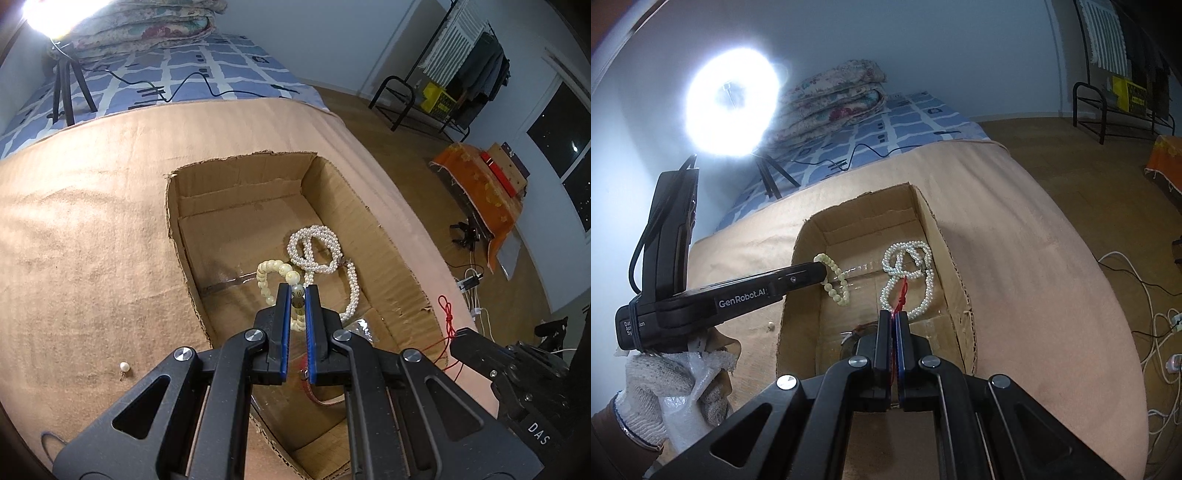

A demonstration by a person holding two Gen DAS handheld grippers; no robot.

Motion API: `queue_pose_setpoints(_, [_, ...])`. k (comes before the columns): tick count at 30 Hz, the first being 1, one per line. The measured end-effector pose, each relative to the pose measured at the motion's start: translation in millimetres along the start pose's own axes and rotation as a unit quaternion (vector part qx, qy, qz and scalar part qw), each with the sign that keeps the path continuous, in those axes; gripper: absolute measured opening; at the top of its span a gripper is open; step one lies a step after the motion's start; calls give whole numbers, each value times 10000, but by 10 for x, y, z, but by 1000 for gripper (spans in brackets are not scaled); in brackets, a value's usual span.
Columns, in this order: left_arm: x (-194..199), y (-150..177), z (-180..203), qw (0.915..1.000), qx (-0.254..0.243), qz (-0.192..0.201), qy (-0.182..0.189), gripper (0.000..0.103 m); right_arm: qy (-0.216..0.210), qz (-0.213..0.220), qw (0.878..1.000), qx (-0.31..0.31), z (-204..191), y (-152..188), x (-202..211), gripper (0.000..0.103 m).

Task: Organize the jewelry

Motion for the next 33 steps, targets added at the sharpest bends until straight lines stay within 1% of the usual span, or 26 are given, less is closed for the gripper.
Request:
queue_pose_setpoints(8, [-61,-26,-46,9999,19,-51,-115,5,39,-80,10000,16,-6,19,-34,0])
queue_pose_setpoints(20, [-80,-31,-64,9998,31,-89,-160,5,105,-143,9998,13,20,33,-79,0])
queue_pose_setpoints(25, [-57,-41,-53,9999,11,-71,-144,5,124,-186,9997,56,4,43,-109,3])
queue_pose_setpoints(26, [-45,-45,-54,9999,16,-70,-142,5,146,-186,9997,62,2,42,-109,4])
queue_pose_setpoints(27, [-35,-48,-57,9999,29,-66,-132,5,164,-175,9997,65,-1,38,-106,12])
queue_pose_setpoints(29, [1,-57,-73,9999,60,-60,-102,5,175,-127,9997,60,-8,35,-86,23])
queue_pose_setpoints(32, [90,-68,-101,10000,81,-13,-56,5,169,-69,9998,57,-23,28,-44,23])
queue_pose_setpoints(33, [125,-72,-112,10000,80,8,-46,5,164,-36,9998,59,-31,24,-29,26])
Point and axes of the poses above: each gripper's, at about its wrist camera, not at the fingertips, and x roughly against the way its jaws point, z to its right, y to its underside, the point moved 2 cm from there along -x, roughly the way its jaws point, and after that the axes turned 3 degrees about -z, right-handed, at the moved point
